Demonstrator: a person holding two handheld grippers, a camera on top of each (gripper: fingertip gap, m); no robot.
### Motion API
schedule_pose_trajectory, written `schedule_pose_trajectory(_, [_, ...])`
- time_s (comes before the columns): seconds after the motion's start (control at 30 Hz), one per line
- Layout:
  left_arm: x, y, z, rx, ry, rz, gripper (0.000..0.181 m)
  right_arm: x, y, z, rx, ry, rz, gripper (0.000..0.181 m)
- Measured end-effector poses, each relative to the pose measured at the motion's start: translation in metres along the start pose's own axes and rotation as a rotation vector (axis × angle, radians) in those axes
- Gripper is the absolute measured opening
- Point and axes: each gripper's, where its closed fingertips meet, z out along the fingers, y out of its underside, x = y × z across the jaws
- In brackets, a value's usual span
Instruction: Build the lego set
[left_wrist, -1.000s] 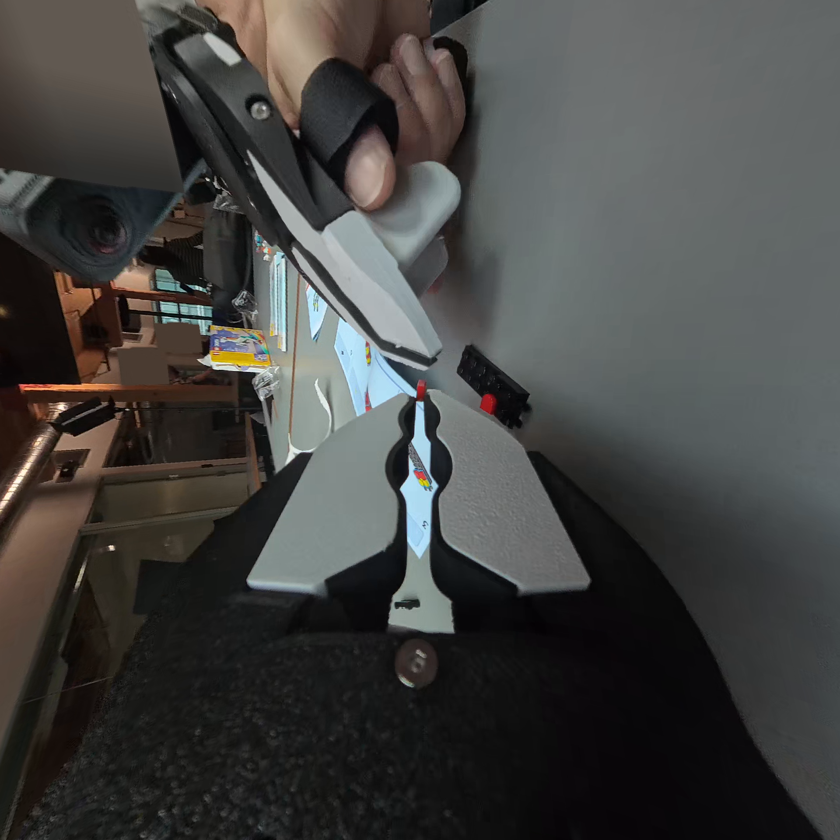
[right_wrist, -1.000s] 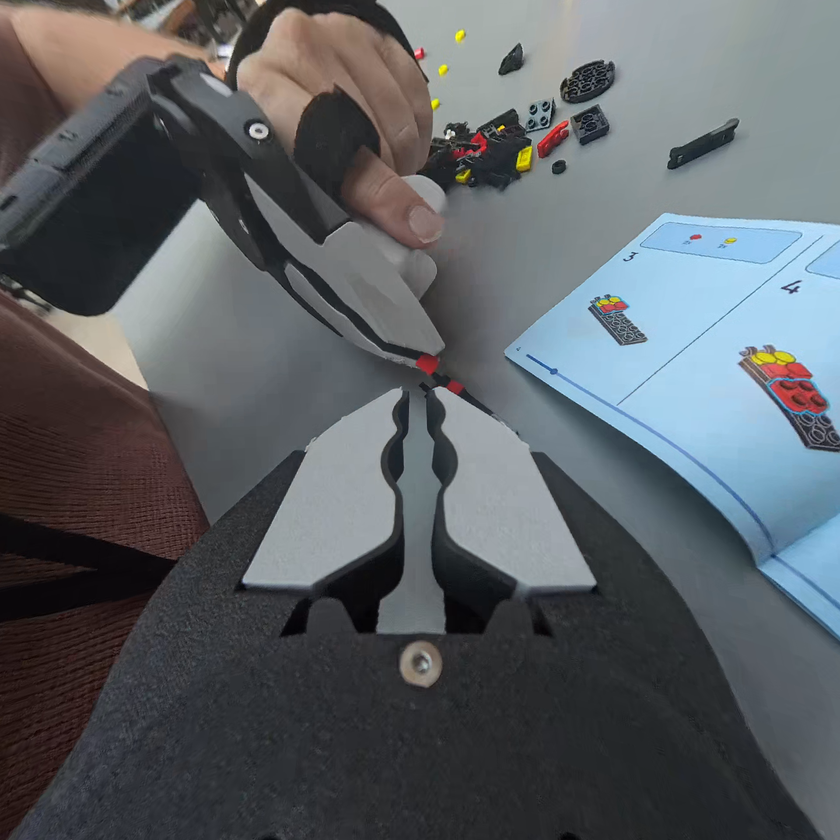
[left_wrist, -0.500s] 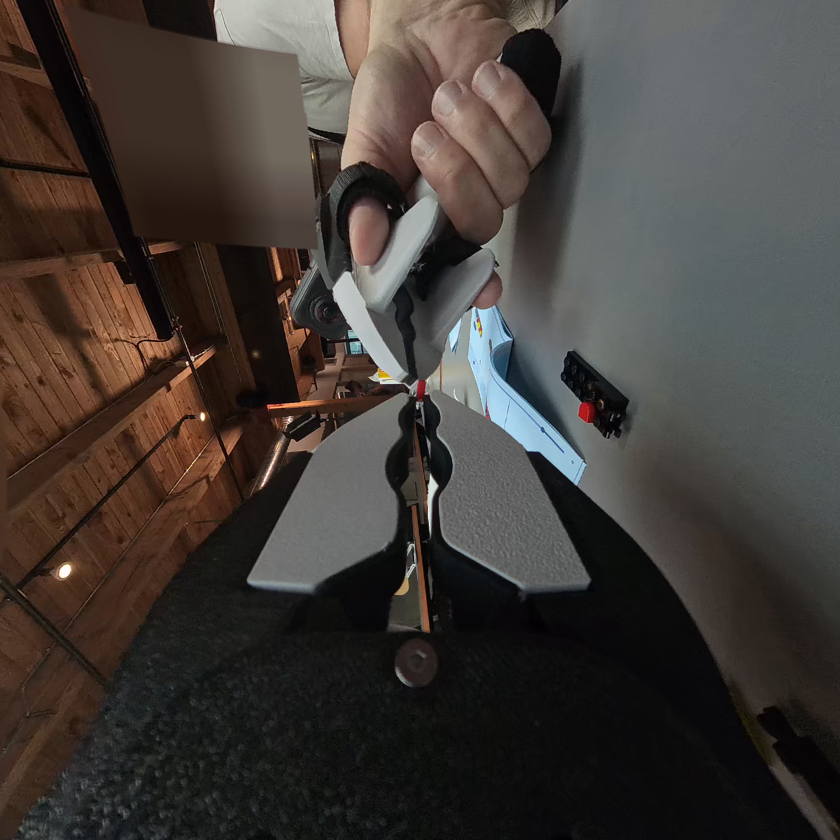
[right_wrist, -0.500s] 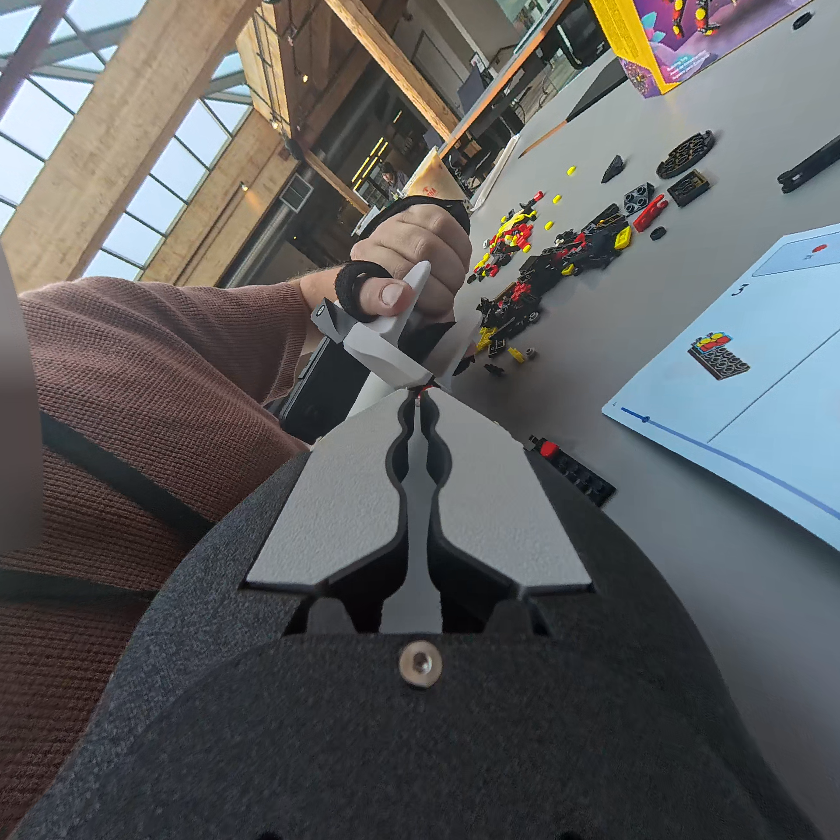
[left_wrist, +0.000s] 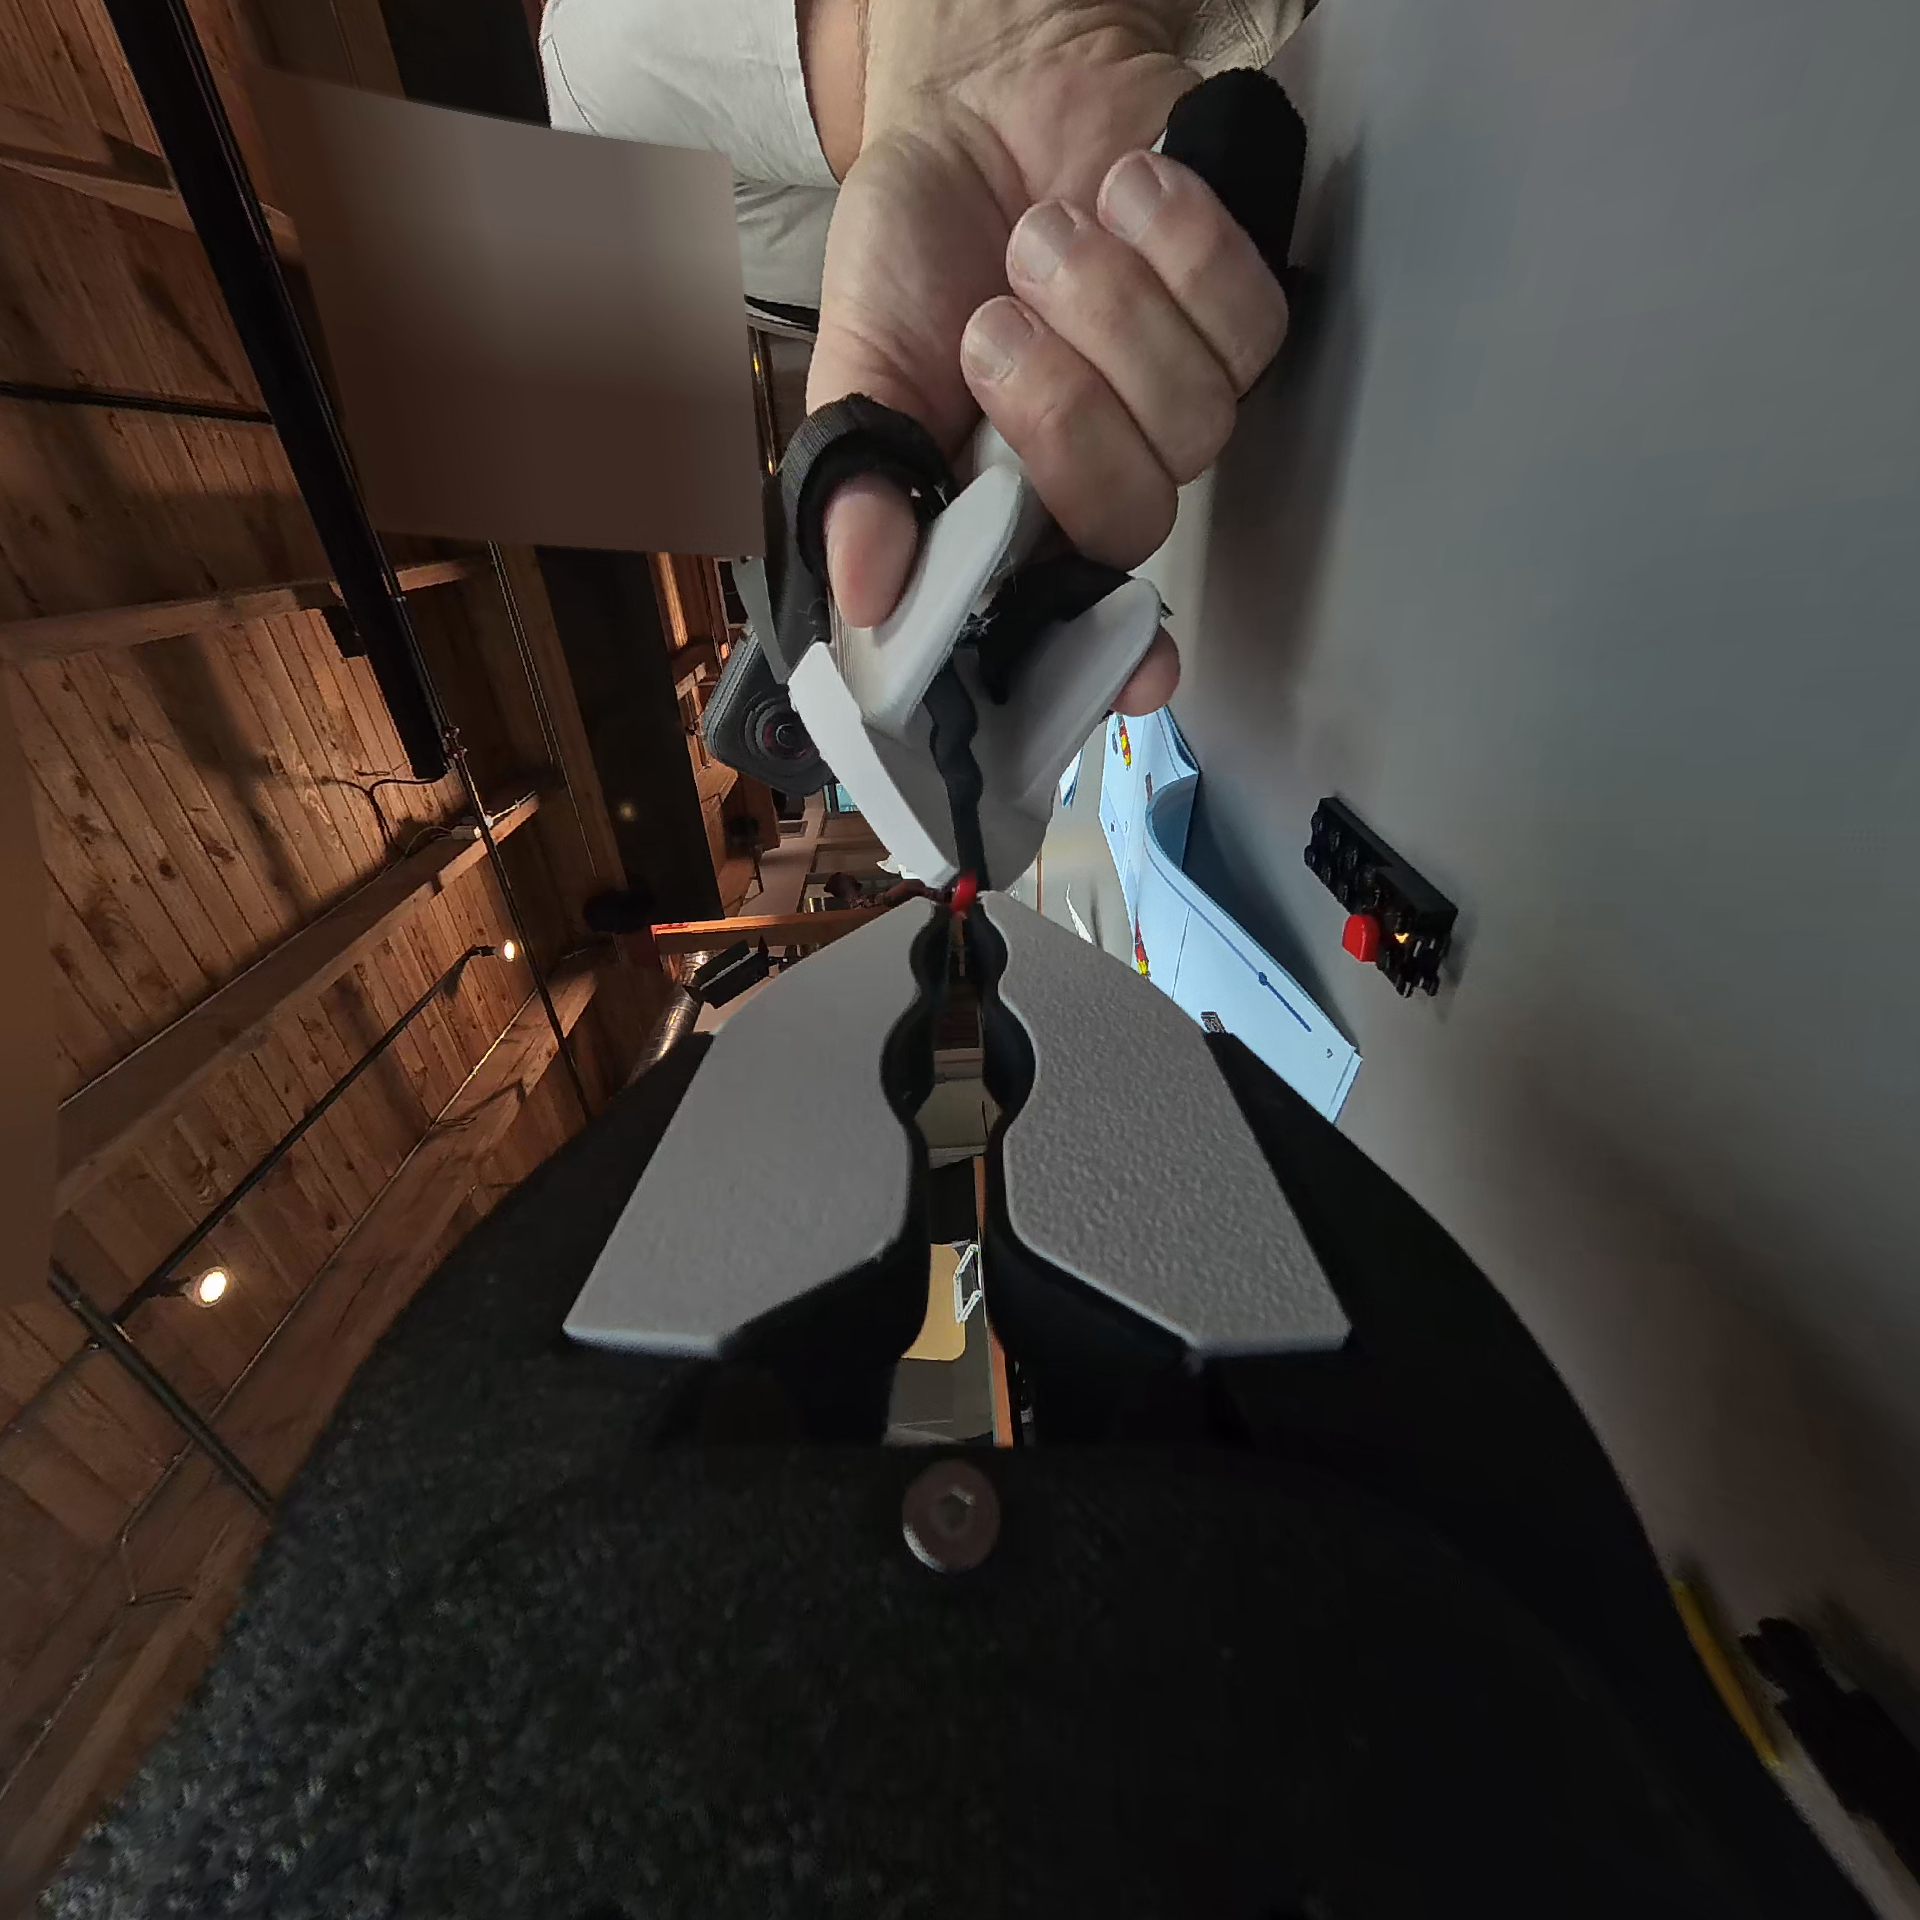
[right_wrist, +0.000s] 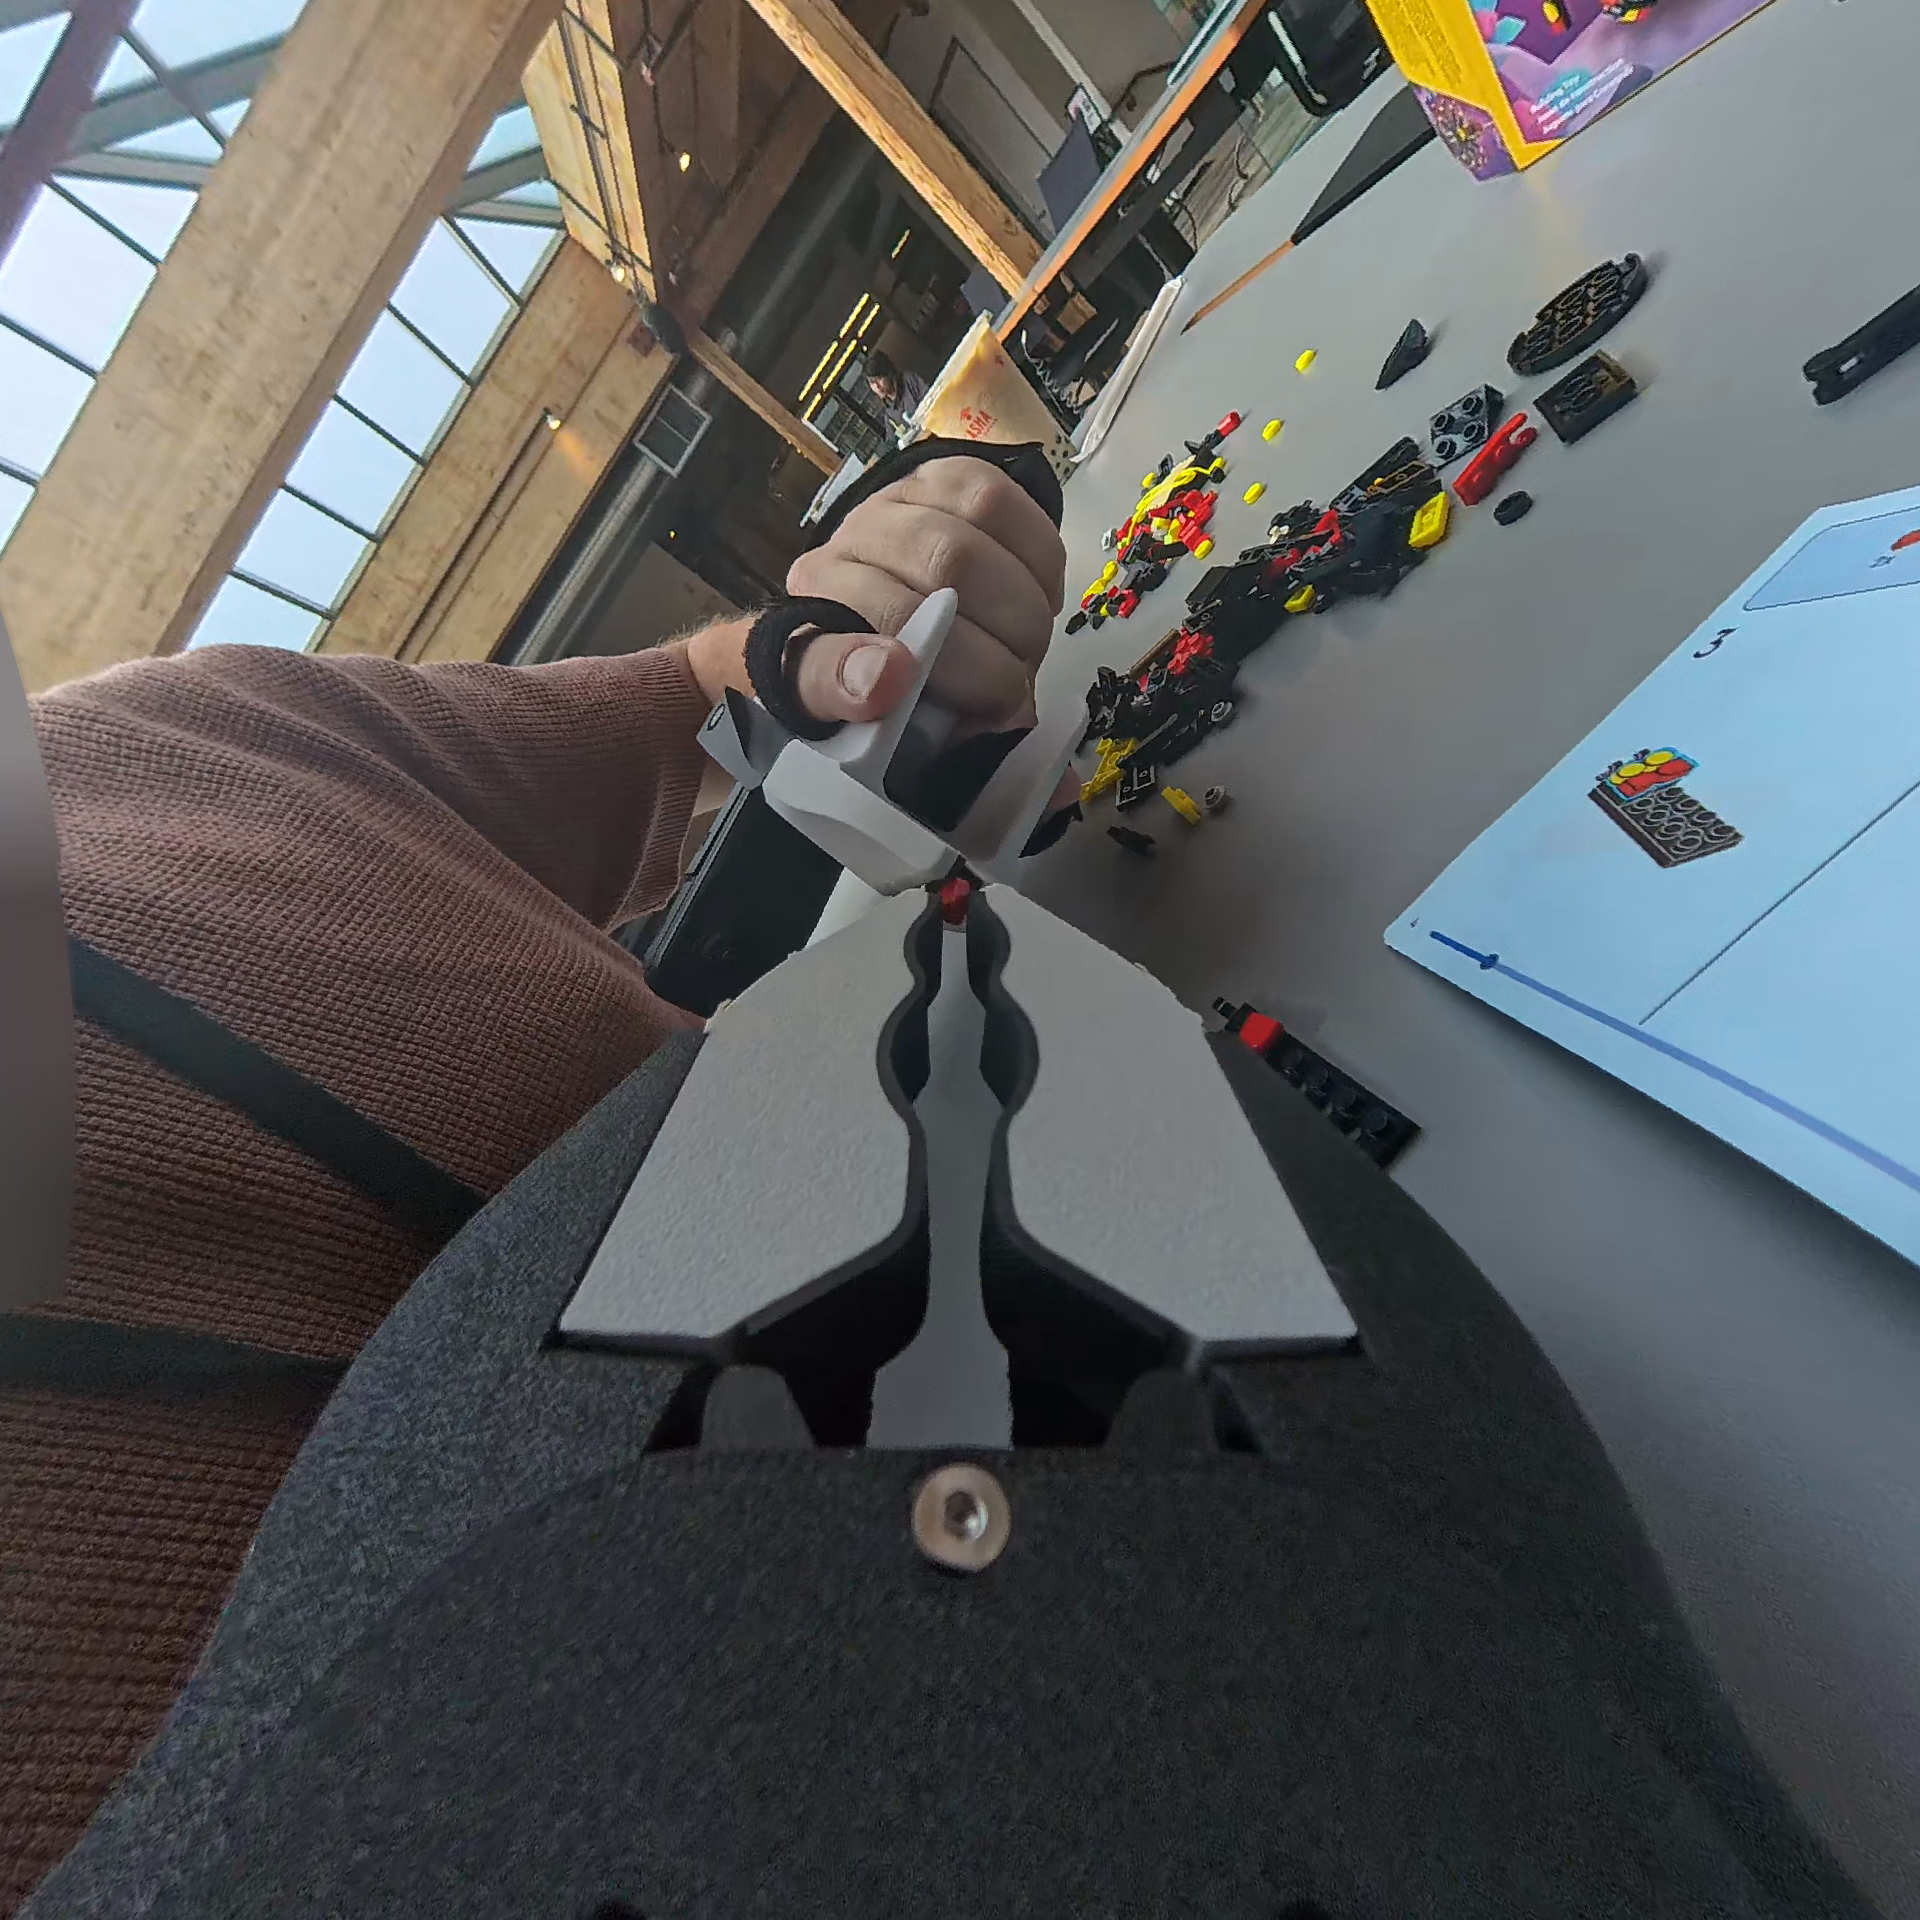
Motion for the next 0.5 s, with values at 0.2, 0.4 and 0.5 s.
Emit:
schedule_pose_trajectory(0.2, [0.003, 0.006, -0.005, -0.027, 0.001, -0.037, 0.005, 0.005, -0.001, -0.006, 0.007, 0.048, -0.009, 0.002])
schedule_pose_trajectory(0.4, [0.058, 0.02, -0.012, -0.149, 0.592, -0.697, 0.015, 0.031, 0.017, -0.021, -0.162, 0.287, -0.129, 0.002])
schedule_pose_trajectory(0.5, [0.058, 0.014, -0.009, -0.251, 0.697, -1.092, 0.028, 0.042, 0.024, -0.024, -0.231, 0.37, -0.174, 0.002])
